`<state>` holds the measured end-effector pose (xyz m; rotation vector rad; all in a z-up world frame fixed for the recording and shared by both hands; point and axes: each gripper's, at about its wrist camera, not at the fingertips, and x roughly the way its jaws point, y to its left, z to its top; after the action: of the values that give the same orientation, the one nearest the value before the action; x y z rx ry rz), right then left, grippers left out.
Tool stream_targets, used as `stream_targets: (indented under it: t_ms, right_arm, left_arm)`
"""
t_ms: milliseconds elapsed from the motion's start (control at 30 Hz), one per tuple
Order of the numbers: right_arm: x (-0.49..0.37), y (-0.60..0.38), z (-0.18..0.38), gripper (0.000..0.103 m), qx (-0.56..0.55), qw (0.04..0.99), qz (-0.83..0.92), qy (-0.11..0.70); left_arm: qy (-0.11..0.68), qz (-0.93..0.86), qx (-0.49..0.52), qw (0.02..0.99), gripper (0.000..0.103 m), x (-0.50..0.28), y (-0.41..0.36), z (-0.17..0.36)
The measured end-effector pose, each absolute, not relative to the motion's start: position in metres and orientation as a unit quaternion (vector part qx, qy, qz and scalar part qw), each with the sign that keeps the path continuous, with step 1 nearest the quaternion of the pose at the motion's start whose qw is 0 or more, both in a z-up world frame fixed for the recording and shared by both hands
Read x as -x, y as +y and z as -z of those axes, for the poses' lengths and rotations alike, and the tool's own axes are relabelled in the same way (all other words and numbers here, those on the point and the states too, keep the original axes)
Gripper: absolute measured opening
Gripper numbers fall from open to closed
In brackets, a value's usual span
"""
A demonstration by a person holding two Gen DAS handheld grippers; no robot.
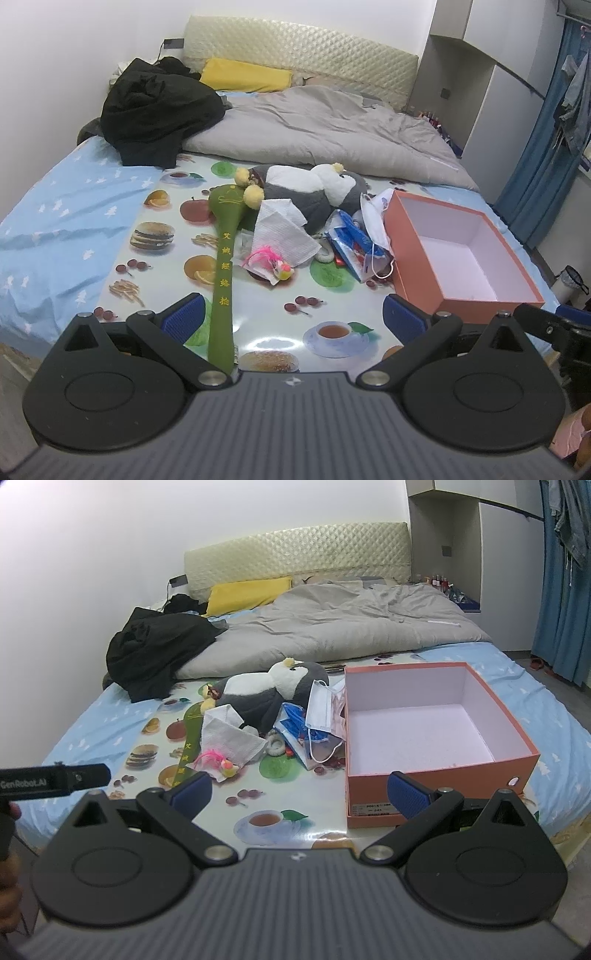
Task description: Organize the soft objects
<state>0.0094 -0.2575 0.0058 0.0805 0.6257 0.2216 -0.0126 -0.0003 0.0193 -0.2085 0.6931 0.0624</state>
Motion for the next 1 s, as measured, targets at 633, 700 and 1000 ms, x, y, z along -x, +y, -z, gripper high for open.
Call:
stream_targets:
  t_ms: [633,700,1000]
  right_arm:
    - [0.002,-0.257,-0.006,0.103,-0.038,0.943,-0.121,0.306]
    - [0.003,-0.257,-0.005,0.103,-0.039,0.944,-0.121,0.305]
    - [0.004,-0.257,-0.001,0.103,-0.039,0.943,-0.125,0.305]
  left_arm:
    - [0.318,-0.016,0.091,0.943,0.103,0.031,-0.008,-0.025]
    - [0.319,-0.016,0.088,0.944,0.103,0.030,-0.012,-0.022]
    - [0.327,-0.018,0.091,0.940,0.103,0.027,-0.009,-0.009]
